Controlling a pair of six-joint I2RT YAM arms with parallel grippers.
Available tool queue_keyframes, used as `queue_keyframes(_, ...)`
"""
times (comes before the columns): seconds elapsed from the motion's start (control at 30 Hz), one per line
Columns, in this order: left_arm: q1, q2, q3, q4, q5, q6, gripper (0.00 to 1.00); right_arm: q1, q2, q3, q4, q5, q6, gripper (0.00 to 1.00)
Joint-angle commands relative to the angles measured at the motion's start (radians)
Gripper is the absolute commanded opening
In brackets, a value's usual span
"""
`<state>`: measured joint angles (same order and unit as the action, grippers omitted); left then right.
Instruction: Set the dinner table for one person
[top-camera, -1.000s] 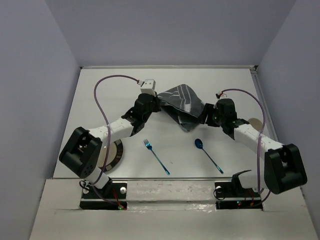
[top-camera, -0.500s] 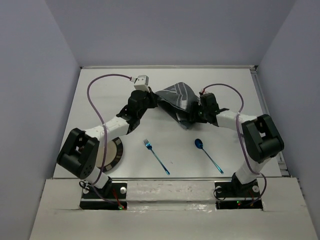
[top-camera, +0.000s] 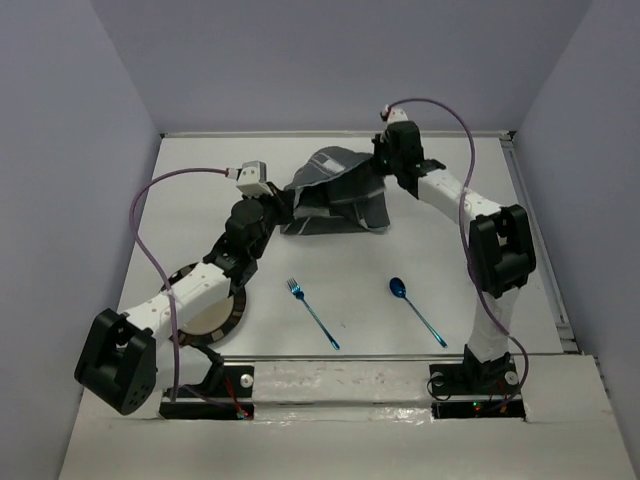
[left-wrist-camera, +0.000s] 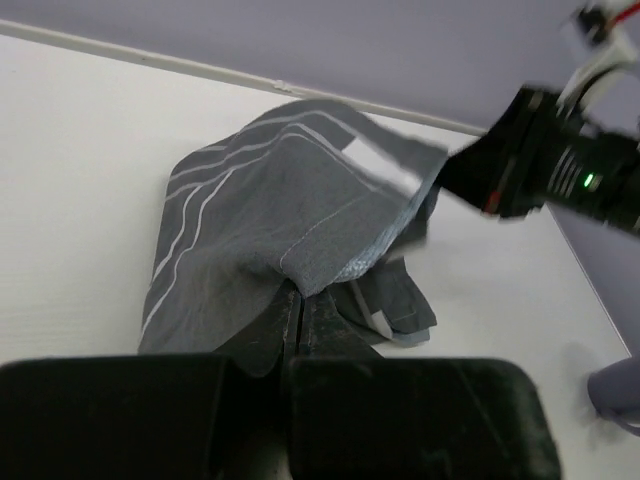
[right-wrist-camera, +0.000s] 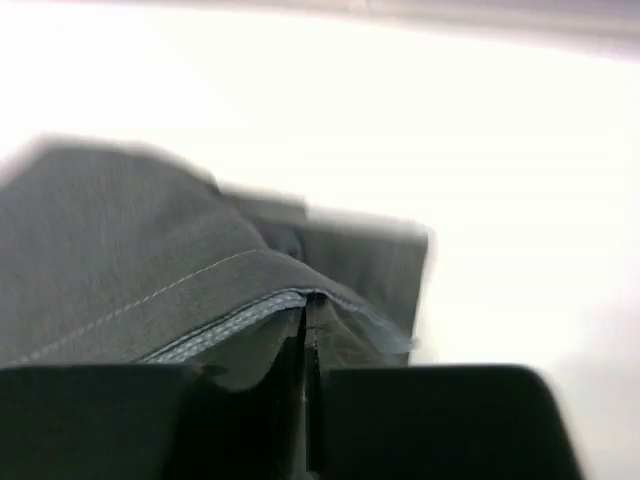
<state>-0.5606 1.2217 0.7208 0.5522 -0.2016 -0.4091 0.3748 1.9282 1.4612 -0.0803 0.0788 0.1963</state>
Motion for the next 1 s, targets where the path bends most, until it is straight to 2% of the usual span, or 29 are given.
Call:
queue_keyframes(0.0, 0.01, -0.082, -0.063, 0.046, -0.082, -0.026, 0.0, 0.003, 0.107, 0.409, -0.138, -0.039, -0.115, 0.31)
queue_keyframes(0.03, 0.01, -0.091, -0.073, 0.045, -0.088, -0.031, 0.0, 0.003, 0.129, 0.445, -0.185, -0.05, -0.116, 0.43)
queue_keyframes(0.07, 0.014, -0.106, -0.083, 0.045, -0.094, -0.037, 0.0, 0.003, 0.143, 0.465, -0.194, -0.062, -0.12, 0.61)
queue_keyframes(0.1, 0.016, -0.111, -0.101, 0.045, -0.113, -0.043, 0.0, 0.003, 0.146, 0.455, -0.196, -0.106, -0.123, 0.7)
queue_keyframes(0.17, 0.025, -0.125, -0.121, 0.045, -0.122, -0.053, 0.0, 0.003, 0.137, 0.42, -0.193, -0.129, -0.118, 0.77)
queue_keyframes(0.27, 0.056, -0.136, -0.152, 0.045, -0.121, -0.074, 0.0, 0.003, 0.085, 0.288, -0.197, -0.114, -0.112, 0.76)
queue_keyframes(0.33, 0.073, -0.14, -0.167, 0.048, -0.122, -0.088, 0.0, -0.007, 0.016, 0.196, -0.196, -0.091, -0.071, 0.7)
queue_keyframes(0.43, 0.083, -0.145, -0.178, 0.069, -0.114, -0.094, 0.0, -0.017, -0.079, -0.005, -0.116, -0.087, 0.001, 0.51)
queue_keyframes(0.47, 0.085, -0.145, -0.179, 0.074, -0.111, -0.096, 0.0, -0.017, -0.102, -0.106, -0.095, -0.085, 0.017, 0.4)
queue_keyframes(0.5, 0.087, -0.143, -0.182, 0.08, -0.105, -0.096, 0.0, -0.017, -0.127, -0.157, -0.069, -0.088, 0.044, 0.38)
queue_keyframes(0.57, 0.09, -0.136, -0.185, 0.084, -0.099, -0.097, 0.0, -0.017, -0.197, -0.258, 0.017, -0.093, 0.078, 0.25)
queue_keyframes(0.6, 0.09, -0.136, -0.188, 0.089, -0.096, -0.099, 0.0, -0.017, -0.21, -0.324, 0.033, -0.099, 0.087, 0.25)
queue_keyframes(0.67, 0.088, -0.136, -0.196, 0.106, -0.084, -0.102, 0.0, -0.017, -0.218, -0.352, 0.036, -0.103, 0.117, 0.31)
queue_keyframes(0.7, 0.09, -0.133, -0.201, 0.11, -0.078, -0.106, 0.0, -0.017, -0.21, -0.361, 0.037, -0.103, 0.139, 0.44)
queue_keyframes(0.8, 0.09, -0.131, -0.21, 0.123, -0.058, -0.111, 0.0, -0.017, -0.166, -0.358, 0.043, -0.085, 0.163, 0.58)
queue_keyframes(0.97, 0.09, -0.148, -0.225, 0.123, -0.056, -0.106, 0.0, -0.017, -0.13, -0.345, 0.057, -0.062, 0.17, 0.59)
